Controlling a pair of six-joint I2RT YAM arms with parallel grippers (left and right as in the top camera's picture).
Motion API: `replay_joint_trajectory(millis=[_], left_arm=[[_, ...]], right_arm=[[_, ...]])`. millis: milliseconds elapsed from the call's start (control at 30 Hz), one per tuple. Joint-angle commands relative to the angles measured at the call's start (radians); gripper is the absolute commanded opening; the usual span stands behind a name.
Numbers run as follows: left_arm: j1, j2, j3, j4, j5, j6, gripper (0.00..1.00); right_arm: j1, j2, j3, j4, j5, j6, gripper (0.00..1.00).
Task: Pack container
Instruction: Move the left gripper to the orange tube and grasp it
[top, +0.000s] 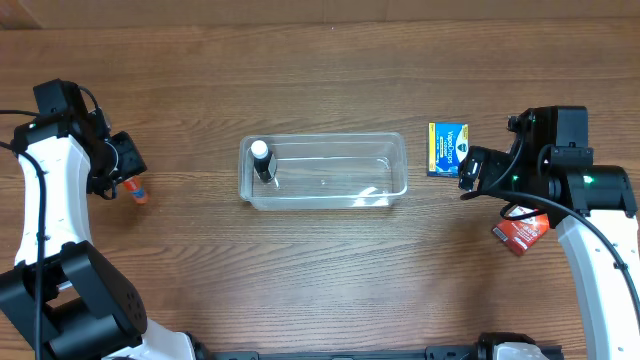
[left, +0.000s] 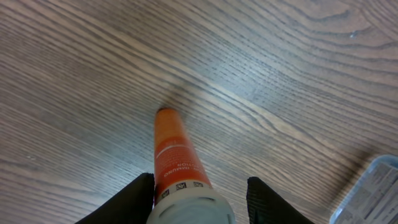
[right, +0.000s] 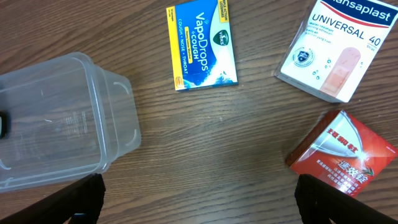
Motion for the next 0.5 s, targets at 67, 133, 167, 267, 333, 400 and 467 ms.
replay_joint_trajectory(millis=[67,133,167,267,333,400,467], left_arm=[[-0.005,-0.001,0.000,-0.018,-0.058,0.011,0.48],[-0.005,-0.001,0.000,-0.021,-0.058,0.011,0.45],[-0.005,-0.001,0.000,-0.027,-0.058,0.011,0.41],[-0.005,-0.001,0.000,-0.036,-0.058,0.011,0.38],[-0.005,-0.001,0.000,-0.040,-0.058,0.011,0.38],[-0.005,-0.001,0.000,-0.043,-0.058,0.011,0.37],[-0.005,-0.001,0.000,-0.047,-0.058,0.011,0.32]], right_arm=[[-0.001,-0.004,0.022,0.005,-0.010,0.001,1.00],[-0.001,-0.004,0.022,0.005,-0.009,0.001,1.00],[-0.001,-0.004,0.022,0.005,-0.010,0.001,1.00],[-0.001,-0.004,0.022,0.005,-0.010,0.001,1.00],[-0.001,-0.004,0.022,0.005,-0.010,0.001,1.00],[-0.001,-0.004,0.022,0.005,-0.010,0.001,1.00],[-0.001,-0.004,0.022,0.005,-0.010,0.001,1.00]])
